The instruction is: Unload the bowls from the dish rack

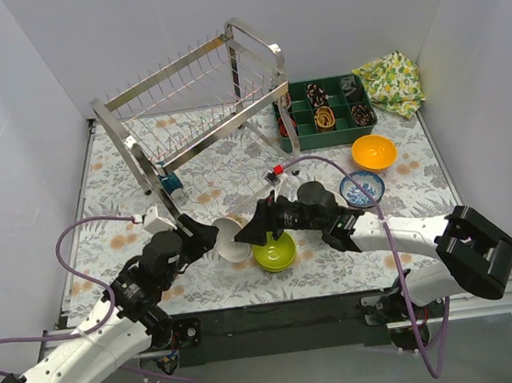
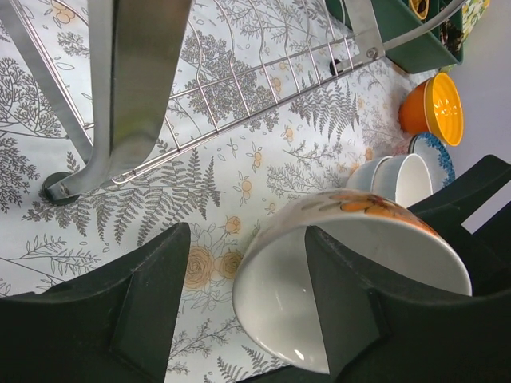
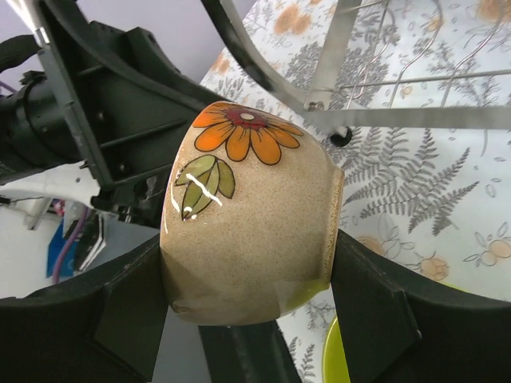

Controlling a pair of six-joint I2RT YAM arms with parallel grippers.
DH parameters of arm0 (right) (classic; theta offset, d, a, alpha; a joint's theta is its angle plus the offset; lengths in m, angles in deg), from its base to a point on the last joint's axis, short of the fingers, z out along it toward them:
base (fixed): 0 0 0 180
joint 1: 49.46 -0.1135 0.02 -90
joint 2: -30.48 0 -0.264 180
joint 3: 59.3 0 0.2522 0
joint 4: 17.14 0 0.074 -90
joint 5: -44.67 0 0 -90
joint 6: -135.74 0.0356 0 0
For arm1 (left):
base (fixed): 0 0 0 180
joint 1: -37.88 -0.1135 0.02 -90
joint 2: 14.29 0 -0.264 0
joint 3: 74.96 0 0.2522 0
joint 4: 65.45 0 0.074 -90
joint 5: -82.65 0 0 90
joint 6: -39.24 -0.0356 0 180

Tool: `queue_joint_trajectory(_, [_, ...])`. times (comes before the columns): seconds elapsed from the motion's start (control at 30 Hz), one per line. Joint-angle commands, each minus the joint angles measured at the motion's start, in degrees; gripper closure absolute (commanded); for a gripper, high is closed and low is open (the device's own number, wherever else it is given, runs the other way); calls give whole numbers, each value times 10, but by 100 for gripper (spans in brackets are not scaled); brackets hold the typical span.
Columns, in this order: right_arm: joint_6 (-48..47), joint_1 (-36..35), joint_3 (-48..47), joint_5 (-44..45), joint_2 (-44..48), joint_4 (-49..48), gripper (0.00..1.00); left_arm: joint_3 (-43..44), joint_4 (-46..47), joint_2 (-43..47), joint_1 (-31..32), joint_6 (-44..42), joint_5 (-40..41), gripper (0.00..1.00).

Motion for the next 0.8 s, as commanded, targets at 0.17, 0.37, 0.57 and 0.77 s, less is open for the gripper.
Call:
queue_joint_trajectory(0.17, [94,-1,15,-58,11,-177,99,-26,22,-12,-2,16,-31,53])
queue_joint_trajectory(0.37, [116,-2,17,-63,-2,-204,99,-38,35,-16,-2,4,-76,63])
queue_joint_trajectory(0.57, [126,-1,26,-65,-21,-225,99,-48,37,-9,-2,3,-78,84])
queue_joint_trajectory(0.77, [95,10,60,-37,-3,-198,75,-34,3,-14,-2,9,-57,100])
